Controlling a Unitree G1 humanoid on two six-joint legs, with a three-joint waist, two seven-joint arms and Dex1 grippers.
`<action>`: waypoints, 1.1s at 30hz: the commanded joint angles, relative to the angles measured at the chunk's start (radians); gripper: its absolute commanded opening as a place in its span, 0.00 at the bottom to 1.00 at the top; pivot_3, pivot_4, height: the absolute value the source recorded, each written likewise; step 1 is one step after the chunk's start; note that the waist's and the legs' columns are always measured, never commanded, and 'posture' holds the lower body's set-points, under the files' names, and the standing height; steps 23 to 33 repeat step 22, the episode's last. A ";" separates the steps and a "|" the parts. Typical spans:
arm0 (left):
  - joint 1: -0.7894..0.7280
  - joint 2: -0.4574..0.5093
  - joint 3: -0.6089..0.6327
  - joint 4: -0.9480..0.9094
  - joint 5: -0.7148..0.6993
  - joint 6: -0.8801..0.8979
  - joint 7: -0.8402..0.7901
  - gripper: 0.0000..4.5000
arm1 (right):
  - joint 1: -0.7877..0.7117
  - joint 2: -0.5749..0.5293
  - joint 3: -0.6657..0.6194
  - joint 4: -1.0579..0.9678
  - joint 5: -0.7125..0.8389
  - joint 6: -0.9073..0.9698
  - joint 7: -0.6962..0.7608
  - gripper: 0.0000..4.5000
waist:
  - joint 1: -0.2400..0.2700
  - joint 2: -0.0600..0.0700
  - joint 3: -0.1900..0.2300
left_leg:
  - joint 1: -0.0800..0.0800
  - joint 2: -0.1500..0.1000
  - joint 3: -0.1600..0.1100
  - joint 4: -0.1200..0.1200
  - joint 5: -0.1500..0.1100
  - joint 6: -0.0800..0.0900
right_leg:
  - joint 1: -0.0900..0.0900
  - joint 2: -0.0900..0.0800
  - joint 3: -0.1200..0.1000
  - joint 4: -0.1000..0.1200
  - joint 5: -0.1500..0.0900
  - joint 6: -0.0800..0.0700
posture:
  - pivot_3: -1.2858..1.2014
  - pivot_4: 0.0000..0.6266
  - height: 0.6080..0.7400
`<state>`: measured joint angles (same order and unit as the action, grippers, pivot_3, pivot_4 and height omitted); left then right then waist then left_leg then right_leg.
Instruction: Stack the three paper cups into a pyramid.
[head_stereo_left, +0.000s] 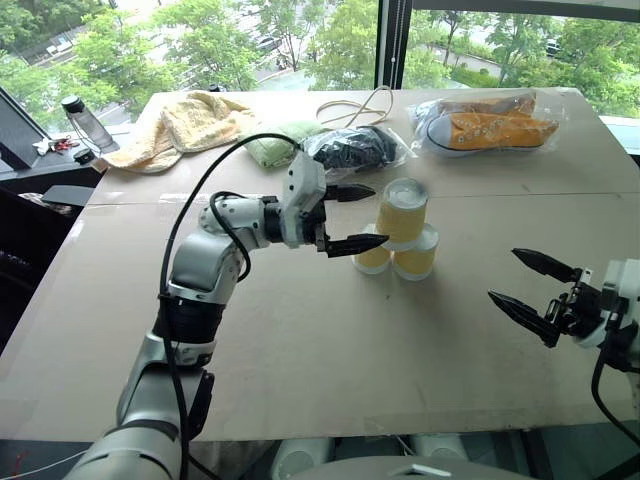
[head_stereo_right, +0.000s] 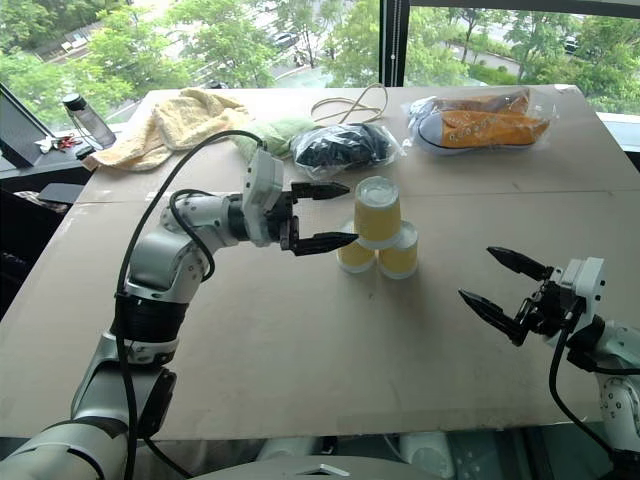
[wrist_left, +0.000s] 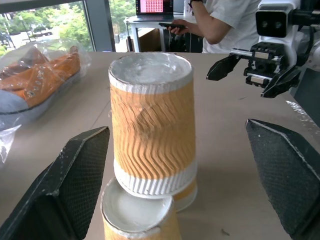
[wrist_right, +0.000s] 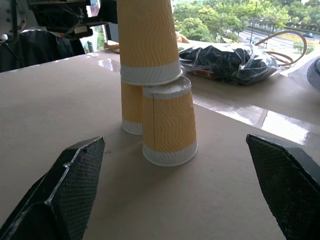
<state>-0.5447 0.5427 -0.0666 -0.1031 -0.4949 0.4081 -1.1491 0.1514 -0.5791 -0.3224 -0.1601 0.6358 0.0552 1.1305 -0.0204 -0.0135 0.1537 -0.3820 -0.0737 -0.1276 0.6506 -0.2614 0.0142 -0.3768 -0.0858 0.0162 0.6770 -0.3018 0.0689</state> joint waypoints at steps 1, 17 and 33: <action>0.115 0.058 0.073 -0.118 -0.052 0.036 0.013 0.99 | -0.006 0.019 0.012 0.032 -0.026 -0.060 0.018 1.00 | 0.002 0.000 0.000 | 0.000 0.001 0.000 0.000 0.000 0.000 | 0.000 0.000 0.000 0.000 0.000 0.000 | 0.52 0.24 0.95; 0.720 0.003 0.130 -0.141 0.163 -0.217 0.267 0.99 | -0.007 0.047 0.029 0.351 -0.141 -0.298 0.050 1.00 | 0.017 0.003 -0.001 | 0.002 0.003 0.003 -0.002 -0.003 0.004 | 0.000 0.000 0.001 -0.001 0.002 -0.003 | 0.52 0.24 0.95; 0.735 -0.019 0.117 -0.113 0.205 -0.280 0.300 0.99 | -0.005 0.026 0.029 0.369 -0.141 -0.298 0.071 1.00 | 0.017 0.005 -0.003 | 0.003 0.003 0.004 -0.002 -0.003 0.005 | 0.002 0.000 0.002 -0.002 0.003 -0.004 | 0.52 0.24 0.95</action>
